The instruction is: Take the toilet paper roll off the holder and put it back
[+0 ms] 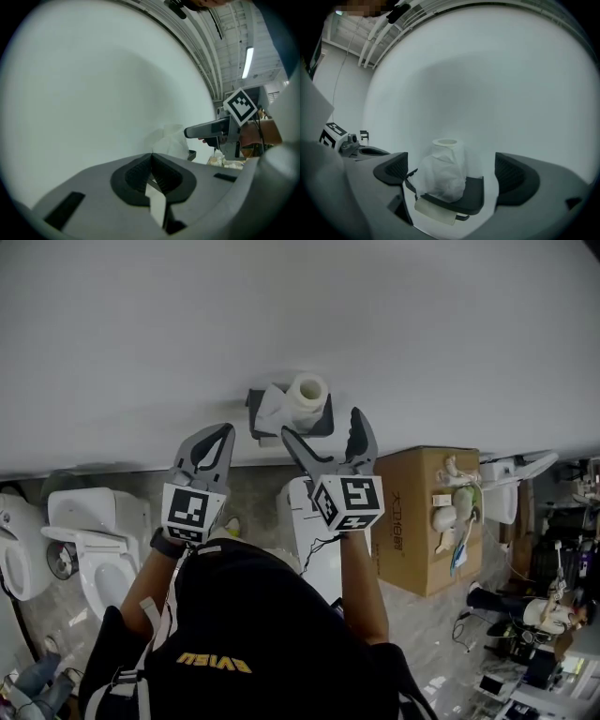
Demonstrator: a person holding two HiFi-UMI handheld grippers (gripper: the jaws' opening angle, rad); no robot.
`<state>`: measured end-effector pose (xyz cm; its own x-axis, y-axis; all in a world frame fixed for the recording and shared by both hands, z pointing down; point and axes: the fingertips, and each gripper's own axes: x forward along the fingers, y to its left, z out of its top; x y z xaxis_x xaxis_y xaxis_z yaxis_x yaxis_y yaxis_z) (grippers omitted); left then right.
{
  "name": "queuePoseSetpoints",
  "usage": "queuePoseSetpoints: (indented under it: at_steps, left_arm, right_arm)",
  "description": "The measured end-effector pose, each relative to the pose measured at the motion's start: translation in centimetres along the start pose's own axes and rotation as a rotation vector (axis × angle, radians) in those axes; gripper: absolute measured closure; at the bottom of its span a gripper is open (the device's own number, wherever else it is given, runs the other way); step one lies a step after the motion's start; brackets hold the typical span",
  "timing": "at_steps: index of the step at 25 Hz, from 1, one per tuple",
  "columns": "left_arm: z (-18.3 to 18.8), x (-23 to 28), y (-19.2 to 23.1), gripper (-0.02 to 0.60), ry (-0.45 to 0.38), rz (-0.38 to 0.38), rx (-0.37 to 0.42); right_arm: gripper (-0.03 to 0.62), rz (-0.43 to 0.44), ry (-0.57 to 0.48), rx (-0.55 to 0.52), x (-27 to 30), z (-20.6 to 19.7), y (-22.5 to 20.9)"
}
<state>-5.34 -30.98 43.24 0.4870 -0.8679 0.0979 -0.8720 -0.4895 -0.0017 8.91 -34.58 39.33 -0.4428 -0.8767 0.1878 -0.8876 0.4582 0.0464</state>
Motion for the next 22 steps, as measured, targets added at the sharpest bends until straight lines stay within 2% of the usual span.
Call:
queuePoseSetpoints:
  at_steps: [8,22]
  left_arm:
    - [0.8,0.6,-0.2,0.571,-0.018,-0.026,0.0]
    - [0.9,0.0,2.1,0.571,-0.024,-0.005,-0.005]
  right_arm:
    - [0.02,0.002,0.015,-0.007,1.7,-0.4,0.8]
    - [0.149,-0.035,0.051,-0.047,3.7,-0.7,1.1]
